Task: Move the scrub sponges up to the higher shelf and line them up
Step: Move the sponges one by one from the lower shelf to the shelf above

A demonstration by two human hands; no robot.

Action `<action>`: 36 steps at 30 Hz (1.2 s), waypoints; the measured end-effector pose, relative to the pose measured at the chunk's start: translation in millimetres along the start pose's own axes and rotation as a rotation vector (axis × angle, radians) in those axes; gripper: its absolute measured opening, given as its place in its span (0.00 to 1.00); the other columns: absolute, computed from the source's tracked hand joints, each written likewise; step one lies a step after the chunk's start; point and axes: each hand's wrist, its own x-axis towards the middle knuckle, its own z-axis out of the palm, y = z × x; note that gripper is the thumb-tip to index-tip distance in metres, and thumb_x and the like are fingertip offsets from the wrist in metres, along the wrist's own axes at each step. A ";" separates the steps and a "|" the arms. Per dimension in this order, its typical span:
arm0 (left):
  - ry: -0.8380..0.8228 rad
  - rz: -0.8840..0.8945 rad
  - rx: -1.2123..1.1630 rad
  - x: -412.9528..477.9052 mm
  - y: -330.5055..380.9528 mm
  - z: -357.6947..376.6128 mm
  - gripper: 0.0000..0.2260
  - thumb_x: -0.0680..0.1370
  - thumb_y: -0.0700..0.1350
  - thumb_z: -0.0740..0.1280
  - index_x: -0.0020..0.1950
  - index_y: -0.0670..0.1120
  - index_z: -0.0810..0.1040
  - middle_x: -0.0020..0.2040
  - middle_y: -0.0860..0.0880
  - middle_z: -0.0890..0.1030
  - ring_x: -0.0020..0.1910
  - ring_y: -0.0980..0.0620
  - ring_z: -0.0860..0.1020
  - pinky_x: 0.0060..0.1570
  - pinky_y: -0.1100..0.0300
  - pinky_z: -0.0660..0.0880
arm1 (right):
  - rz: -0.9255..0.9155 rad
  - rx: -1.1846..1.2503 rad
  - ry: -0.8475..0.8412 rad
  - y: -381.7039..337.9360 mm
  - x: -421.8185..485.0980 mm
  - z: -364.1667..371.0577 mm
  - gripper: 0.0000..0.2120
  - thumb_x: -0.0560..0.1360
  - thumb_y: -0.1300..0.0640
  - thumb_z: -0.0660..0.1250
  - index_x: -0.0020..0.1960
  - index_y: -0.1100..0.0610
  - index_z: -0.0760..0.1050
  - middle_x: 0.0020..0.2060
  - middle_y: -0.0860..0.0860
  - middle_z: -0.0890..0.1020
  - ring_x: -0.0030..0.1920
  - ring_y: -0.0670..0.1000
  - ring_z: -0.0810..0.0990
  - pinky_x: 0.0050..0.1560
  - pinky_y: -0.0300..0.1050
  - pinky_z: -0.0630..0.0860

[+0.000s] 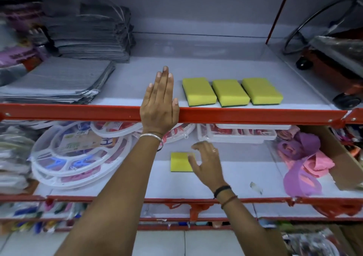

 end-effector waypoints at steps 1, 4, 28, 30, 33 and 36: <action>0.005 0.001 -0.001 0.2 -0.2 -0.1 0.24 0.79 0.47 0.49 0.73 0.40 0.62 0.72 0.42 0.67 0.73 0.47 0.64 0.72 0.55 0.58 | 0.029 -0.023 -0.133 7.8 -3.0 15.7 0.17 0.74 0.49 0.61 0.57 0.58 0.74 0.54 0.54 0.79 0.55 0.55 0.75 0.56 0.50 0.70; 0.012 0.008 0.003 -0.4 -1.3 0.3 0.24 0.79 0.47 0.48 0.73 0.39 0.62 0.72 0.42 0.68 0.72 0.47 0.65 0.72 0.55 0.58 | 0.118 -0.097 -0.466 26.2 -1.5 49.8 0.32 0.72 0.50 0.66 0.72 0.59 0.62 0.72 0.56 0.66 0.71 0.57 0.65 0.66 0.53 0.66; -0.073 -0.035 -0.015 -0.8 -0.1 -4.3 0.24 0.78 0.46 0.51 0.73 0.40 0.63 0.73 0.42 0.66 0.73 0.47 0.63 0.73 0.56 0.55 | 0.312 -0.139 -0.490 -40.9 30.5 -144.2 0.32 0.63 0.41 0.72 0.63 0.49 0.70 0.61 0.51 0.73 0.63 0.54 0.72 0.58 0.50 0.74; -0.081 -0.036 -0.028 -0.1 1.2 -5.4 0.24 0.78 0.46 0.52 0.73 0.40 0.63 0.73 0.42 0.66 0.73 0.48 0.63 0.72 0.55 0.56 | 0.273 -0.106 -0.393 -51.7 36.6 -180.1 0.27 0.61 0.43 0.73 0.57 0.49 0.73 0.53 0.49 0.76 0.58 0.53 0.75 0.56 0.50 0.75; -0.108 -0.047 -0.039 2.5 3.2 -8.0 0.24 0.78 0.46 0.52 0.73 0.40 0.62 0.73 0.42 0.65 0.73 0.47 0.63 0.72 0.55 0.56 | 0.241 -0.077 -0.192 -55.6 48.7 -222.2 0.25 0.61 0.47 0.76 0.56 0.51 0.74 0.48 0.48 0.73 0.51 0.51 0.74 0.52 0.47 0.72; -0.138 -0.058 -0.037 3.3 3.4 -10.0 0.24 0.78 0.46 0.51 0.73 0.40 0.61 0.73 0.42 0.65 0.73 0.47 0.63 0.72 0.55 0.55 | 0.274 -0.097 0.078 -38.2 68.1 -241.2 0.27 0.61 0.46 0.75 0.57 0.51 0.73 0.50 0.51 0.71 0.55 0.56 0.74 0.56 0.50 0.71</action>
